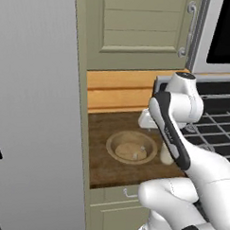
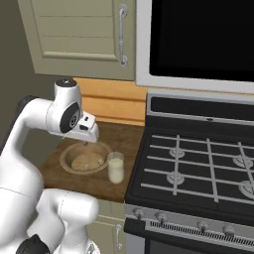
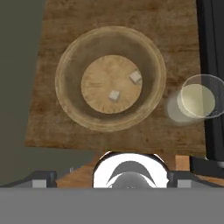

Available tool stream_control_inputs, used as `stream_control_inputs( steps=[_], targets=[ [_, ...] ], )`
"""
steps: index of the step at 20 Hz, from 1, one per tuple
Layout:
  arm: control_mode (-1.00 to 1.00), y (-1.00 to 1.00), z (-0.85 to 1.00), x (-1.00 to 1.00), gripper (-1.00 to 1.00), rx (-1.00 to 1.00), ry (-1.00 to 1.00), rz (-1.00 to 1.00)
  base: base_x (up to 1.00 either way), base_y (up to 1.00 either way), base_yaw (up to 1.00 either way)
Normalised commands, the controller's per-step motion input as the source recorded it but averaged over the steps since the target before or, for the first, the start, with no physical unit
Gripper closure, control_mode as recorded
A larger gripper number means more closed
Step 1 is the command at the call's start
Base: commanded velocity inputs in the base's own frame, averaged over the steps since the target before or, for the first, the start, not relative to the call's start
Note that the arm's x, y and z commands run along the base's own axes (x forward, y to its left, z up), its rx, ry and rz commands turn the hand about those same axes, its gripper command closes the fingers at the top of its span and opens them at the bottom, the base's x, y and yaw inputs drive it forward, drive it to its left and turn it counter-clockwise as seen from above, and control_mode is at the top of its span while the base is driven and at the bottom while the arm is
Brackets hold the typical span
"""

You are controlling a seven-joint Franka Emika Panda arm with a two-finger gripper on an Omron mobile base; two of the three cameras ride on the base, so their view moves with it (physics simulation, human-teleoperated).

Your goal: Grab a lemon wedge from the fridge and one ice cube from the ice bowl, and put them in the glass of lemonade.

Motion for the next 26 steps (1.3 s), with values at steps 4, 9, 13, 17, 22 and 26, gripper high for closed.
stream_control_inputs(
  steps=[4,9,13,17,22,26],
  targets=[
    [-1.0,0.31,-0.69,0.94,-1.0,-0.02,0.36,0.0,0.0,0.0,0.0],
    [-1.0,0.09,-0.75,0.78,-1.0,-0.02,0.07,0.06,0.0,0.0,0.0],
    [-1.0,0.03,-0.87,0.16,-1.0,-0.02,0.0,0.05,0.0,0.0,0.0],
    [-1.0,0.02,-0.66,-0.03,-1.0,-0.03,0.03,0.01,0.0,0.0,0.0],
    [-1.0,0.04,-0.4,-0.15,-1.0,0.0,0.01,0.0,0.0,0.0,0.0],
    [-1.0,0.01,-0.28,-0.31,-1.0,0.0,0.0,0.0,0.0,0.0,0.0]
  ],
)
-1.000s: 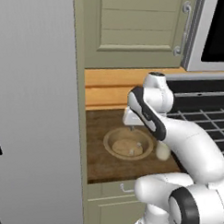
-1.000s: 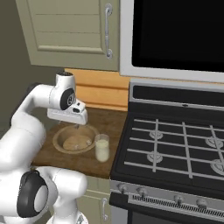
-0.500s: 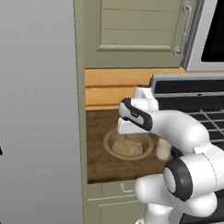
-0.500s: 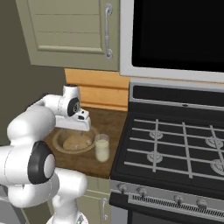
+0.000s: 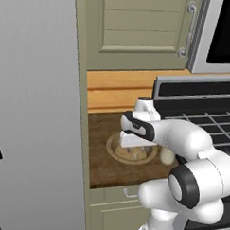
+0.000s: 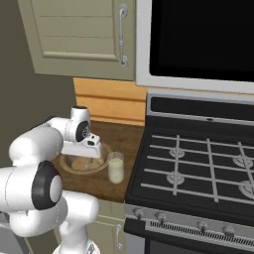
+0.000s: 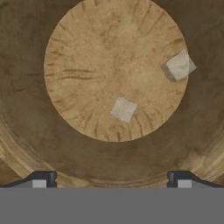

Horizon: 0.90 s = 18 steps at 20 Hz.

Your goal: Grab a lemon wedge from the fridge and one ice cube from the ice bowl, and put them in the glass of lemonade.

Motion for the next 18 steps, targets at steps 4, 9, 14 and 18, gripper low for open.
stream_control_inputs(
  steps=[4,9,14,18],
  targets=[
    [-1.0,0.03,-0.21,-0.22,-1.0,0.0,0.0,0.0,0.0,0.0,0.0],
    [-1.0,0.08,-0.07,0.07,-1.0,0.0,0.0,0.0,0.0,0.0,0.0],
    [-1.0,0.0,-0.11,0.08,-1.0,-0.01,0.0,0.0,0.0,0.0,0.0],
    [-1.0,0.0,-0.12,0.0,-1.0,0.0,0.0,0.0,0.0,0.0,0.0]
  ],
)
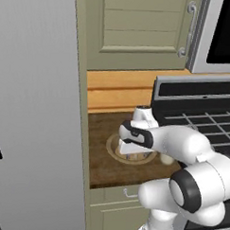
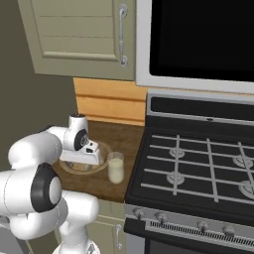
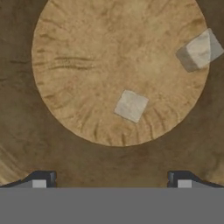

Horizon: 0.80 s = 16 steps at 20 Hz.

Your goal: Grab a lemon wedge from the fridge and one ice cube from the ice bowl, and put them in the glass of lemonade.

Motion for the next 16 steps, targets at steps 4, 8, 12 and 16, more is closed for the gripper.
stream_control_inputs(
  steps=[4,8,12,16],
  targets=[
    [-1.0,0.0,-0.11,0.02,-1.0,0.0,0.0,0.0,0.0,0.0,0.0],
    [-1.0,0.0,-0.12,0.06,-1.0,-0.01,0.0,0.0,0.0,0.0,0.0],
    [-1.0,0.0,-0.14,0.0,-1.0,-0.01,0.0,0.0,0.0,0.0,0.0],
    [-1.0,0.09,-0.01,0.09,-1.0,-0.01,0.0,0.0,0.0,0.0,0.0]
  ],
)
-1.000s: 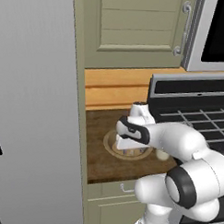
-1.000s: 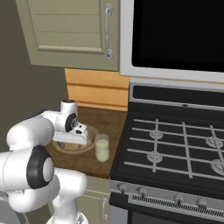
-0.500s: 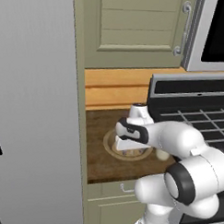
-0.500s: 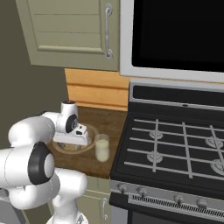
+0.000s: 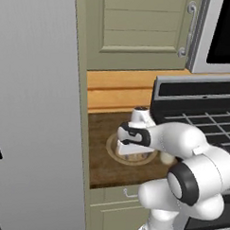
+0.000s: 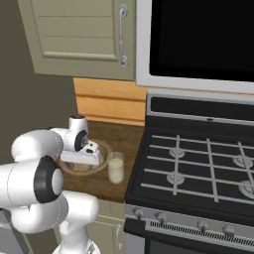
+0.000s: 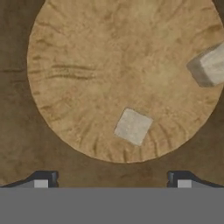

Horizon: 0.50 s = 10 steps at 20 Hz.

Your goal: Grab a lemon wedge from the fridge and one ice cube from the ice bowl, and put them in the glass of lemonade.

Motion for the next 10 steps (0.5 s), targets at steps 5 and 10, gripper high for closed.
stream_control_inputs(
  steps=[5,10],
  targets=[
    [-1.0,0.11,0.0,0.42,-1.0,0.0,0.0,-0.03,0.0,0.0,0.0],
    [-1.0,0.0,-0.14,0.06,-1.0,0.0,0.0,-0.02,0.0,0.0,0.0]
  ],
)
